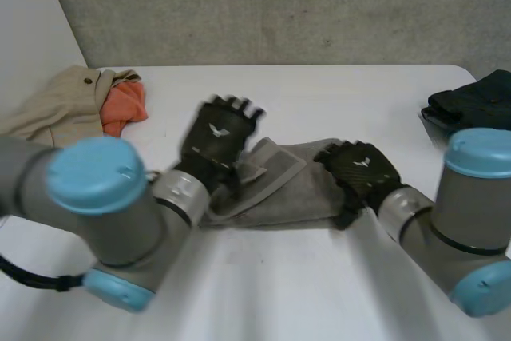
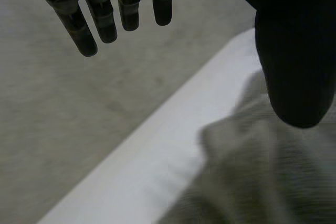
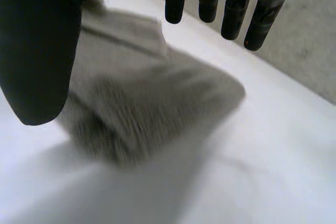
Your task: Fold the laundry.
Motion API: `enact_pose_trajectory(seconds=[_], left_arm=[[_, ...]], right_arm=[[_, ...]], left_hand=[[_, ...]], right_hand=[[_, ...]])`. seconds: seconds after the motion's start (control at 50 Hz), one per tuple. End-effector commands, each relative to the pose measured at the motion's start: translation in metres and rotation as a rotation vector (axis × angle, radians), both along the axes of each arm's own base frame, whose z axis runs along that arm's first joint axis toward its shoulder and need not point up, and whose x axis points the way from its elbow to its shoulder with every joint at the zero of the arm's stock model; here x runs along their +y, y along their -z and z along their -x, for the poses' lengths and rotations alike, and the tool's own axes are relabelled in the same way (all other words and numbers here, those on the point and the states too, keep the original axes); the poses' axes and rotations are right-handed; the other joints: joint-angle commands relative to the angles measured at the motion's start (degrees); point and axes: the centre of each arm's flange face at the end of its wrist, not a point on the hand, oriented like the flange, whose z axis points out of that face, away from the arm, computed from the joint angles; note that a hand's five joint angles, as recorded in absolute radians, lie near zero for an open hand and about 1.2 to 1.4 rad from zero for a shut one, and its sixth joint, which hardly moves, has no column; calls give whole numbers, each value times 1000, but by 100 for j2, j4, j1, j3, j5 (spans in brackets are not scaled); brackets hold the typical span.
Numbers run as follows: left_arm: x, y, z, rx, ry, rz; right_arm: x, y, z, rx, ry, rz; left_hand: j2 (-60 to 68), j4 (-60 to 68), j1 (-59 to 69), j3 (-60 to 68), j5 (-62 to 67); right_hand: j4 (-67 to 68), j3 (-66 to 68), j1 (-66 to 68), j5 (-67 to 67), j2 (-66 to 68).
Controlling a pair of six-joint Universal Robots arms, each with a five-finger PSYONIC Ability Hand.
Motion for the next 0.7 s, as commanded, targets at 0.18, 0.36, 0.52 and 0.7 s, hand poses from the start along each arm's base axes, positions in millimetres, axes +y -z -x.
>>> enact_pose_trajectory(seconds=[0.18, 0.36, 0.52, 0.7], left_arm=[[-24, 56, 40, -71, -20, -16], [-95, 62, 1, -271, -246, 138], [-96, 50, -12, -299, -316, 179], [-51, 10, 2, -86, -230, 128]], right_arm=[[-8, 21, 17, 117, 9, 76], [-10, 25, 14, 118, 8, 104], [-4, 26, 9, 119, -13, 103], [4, 26, 4, 122, -29, 99]], left_hand=[[95, 111, 134, 50, -11], [162, 178, 201, 117, 57], [-23, -7, 16, -68, -128], [-90, -74, -51, -135, -196]], right_hand=[[2339, 2455, 2529, 2288, 2432], [3937, 4052, 4127, 3886, 4030], [4157, 4272, 4346, 4105, 4249], [4107, 4222, 4296, 4055, 4199]])
